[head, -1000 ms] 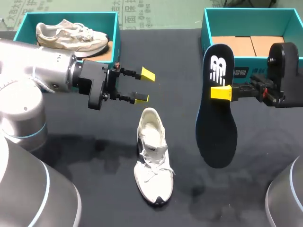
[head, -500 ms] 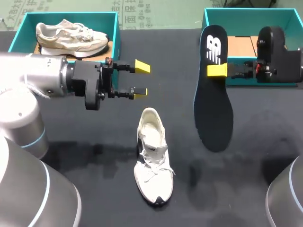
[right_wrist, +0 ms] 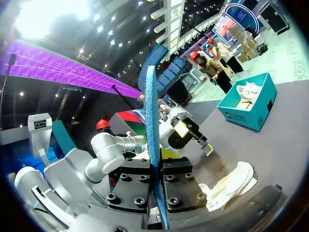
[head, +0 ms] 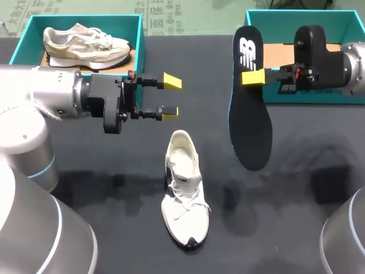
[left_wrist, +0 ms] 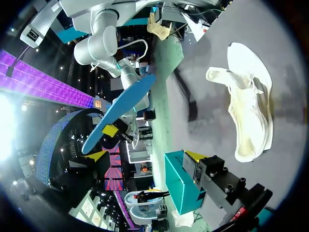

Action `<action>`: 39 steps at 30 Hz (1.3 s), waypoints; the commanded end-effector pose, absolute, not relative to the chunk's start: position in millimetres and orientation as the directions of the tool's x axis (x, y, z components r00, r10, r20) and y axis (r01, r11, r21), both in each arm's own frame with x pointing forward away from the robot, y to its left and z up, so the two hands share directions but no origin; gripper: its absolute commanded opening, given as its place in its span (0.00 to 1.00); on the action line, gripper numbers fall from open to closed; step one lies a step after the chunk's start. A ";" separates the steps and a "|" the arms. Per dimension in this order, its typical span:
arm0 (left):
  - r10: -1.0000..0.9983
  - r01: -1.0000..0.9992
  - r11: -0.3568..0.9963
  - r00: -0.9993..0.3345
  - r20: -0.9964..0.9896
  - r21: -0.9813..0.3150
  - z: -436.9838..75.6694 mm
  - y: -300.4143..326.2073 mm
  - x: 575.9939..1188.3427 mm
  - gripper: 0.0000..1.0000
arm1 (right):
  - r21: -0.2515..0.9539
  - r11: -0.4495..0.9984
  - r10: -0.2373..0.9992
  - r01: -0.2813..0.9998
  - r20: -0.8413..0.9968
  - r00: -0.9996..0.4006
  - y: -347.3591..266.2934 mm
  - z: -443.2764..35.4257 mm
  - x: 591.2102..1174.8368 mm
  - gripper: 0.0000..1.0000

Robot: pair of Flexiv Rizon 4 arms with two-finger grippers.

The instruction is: Take the shoe out of the shoebox, open the shoe tongue, remove and reinsert the insole, then place the shoe into the shoebox

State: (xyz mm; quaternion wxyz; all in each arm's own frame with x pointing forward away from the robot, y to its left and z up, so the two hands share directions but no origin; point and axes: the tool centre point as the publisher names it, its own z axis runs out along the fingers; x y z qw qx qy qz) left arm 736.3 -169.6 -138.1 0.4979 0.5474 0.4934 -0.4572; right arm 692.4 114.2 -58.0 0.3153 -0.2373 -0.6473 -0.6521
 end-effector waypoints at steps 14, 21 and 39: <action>0.085 0.991 -0.003 0.133 -0.987 0.133 -130.1 -180.4 749.2 1.00 | 0.414 -0.024 -0.020 0.910 0.910 -0.414 129.4 -95.2 745.7 0.00; 0.085 0.991 -0.003 0.133 -0.987 0.133 -130.1 -180.4 749.2 1.00 | 0.414 -0.024 -0.020 0.910 0.910 -0.414 129.4 -95.2 745.7 0.00; 0.086 0.993 0.046 0.105 -0.991 0.109 -136.0 -199.9 751.5 1.00 | 0.160 0.009 -0.003 0.987 0.987 -0.160 165.7 -124.1 810.3 0.00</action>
